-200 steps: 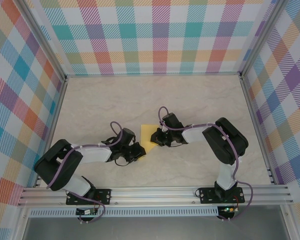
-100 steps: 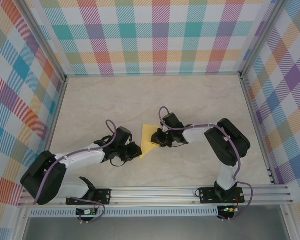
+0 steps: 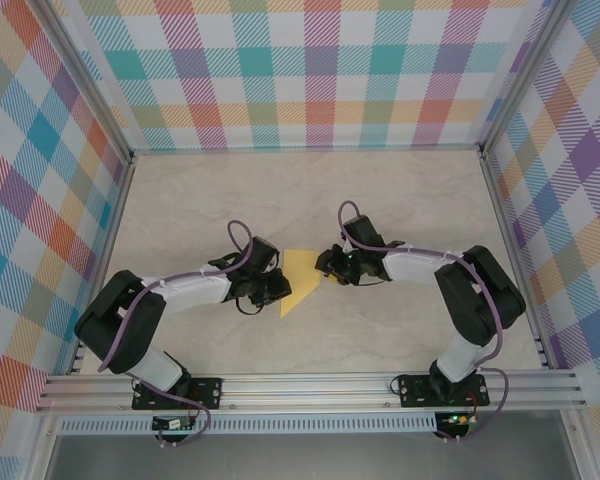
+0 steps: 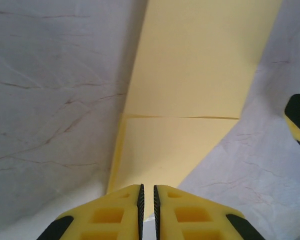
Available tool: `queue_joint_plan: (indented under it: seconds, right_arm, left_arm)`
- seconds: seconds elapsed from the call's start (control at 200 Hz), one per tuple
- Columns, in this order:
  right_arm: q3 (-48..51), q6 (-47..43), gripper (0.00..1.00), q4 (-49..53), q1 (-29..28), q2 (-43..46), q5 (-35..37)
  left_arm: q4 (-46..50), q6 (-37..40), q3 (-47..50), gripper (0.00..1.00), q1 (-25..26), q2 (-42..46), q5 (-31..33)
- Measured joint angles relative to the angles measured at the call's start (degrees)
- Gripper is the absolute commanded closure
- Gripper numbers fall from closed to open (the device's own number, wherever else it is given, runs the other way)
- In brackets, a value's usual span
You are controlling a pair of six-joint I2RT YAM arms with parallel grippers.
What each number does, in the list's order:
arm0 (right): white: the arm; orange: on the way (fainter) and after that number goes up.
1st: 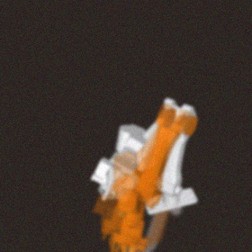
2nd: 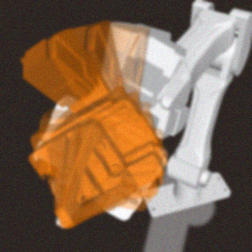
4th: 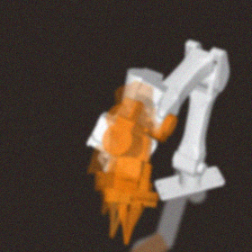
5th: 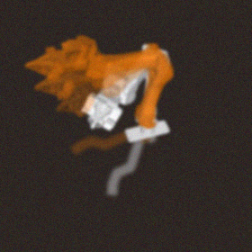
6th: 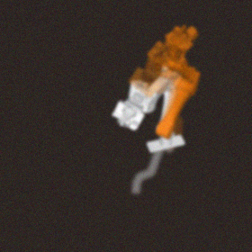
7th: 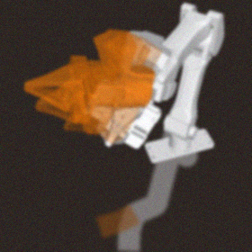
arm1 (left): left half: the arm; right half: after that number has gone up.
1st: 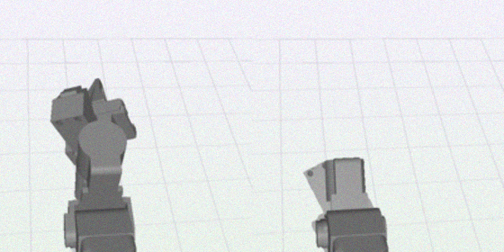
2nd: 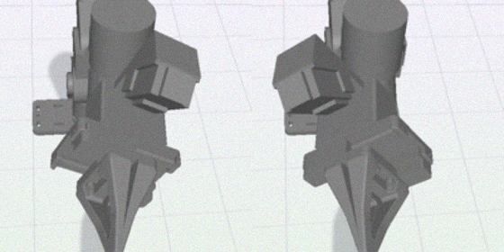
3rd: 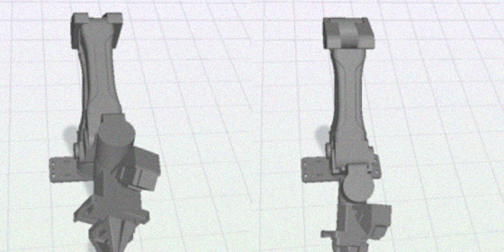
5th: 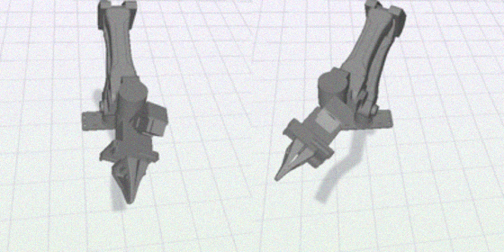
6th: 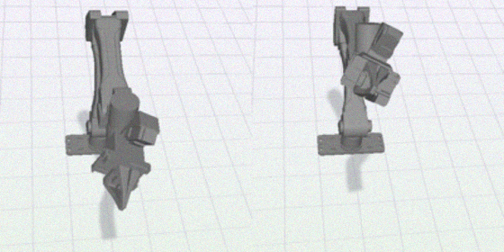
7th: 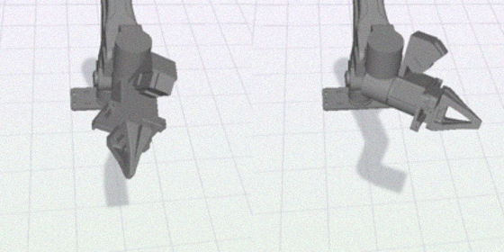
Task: Fold a paper plane with a square sheet of paper (pick it up from the middle)
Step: Third fold the triangle at the center of the table, then move the paper to the center of the table.
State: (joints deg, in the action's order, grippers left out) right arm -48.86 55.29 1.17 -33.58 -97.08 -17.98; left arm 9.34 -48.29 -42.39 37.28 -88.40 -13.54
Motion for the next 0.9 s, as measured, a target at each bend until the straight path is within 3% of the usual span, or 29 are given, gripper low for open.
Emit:
queue_joint_plan:
  seconds: [0.9]
  right_arm:
    - [-2.03, 0.79, 0.65, -3.80, 0.11, -5.55, -5.95]
  left_arm:
    - [0.98, 1.46, -0.81, 0.87, -2.25, -3.80, -0.46]
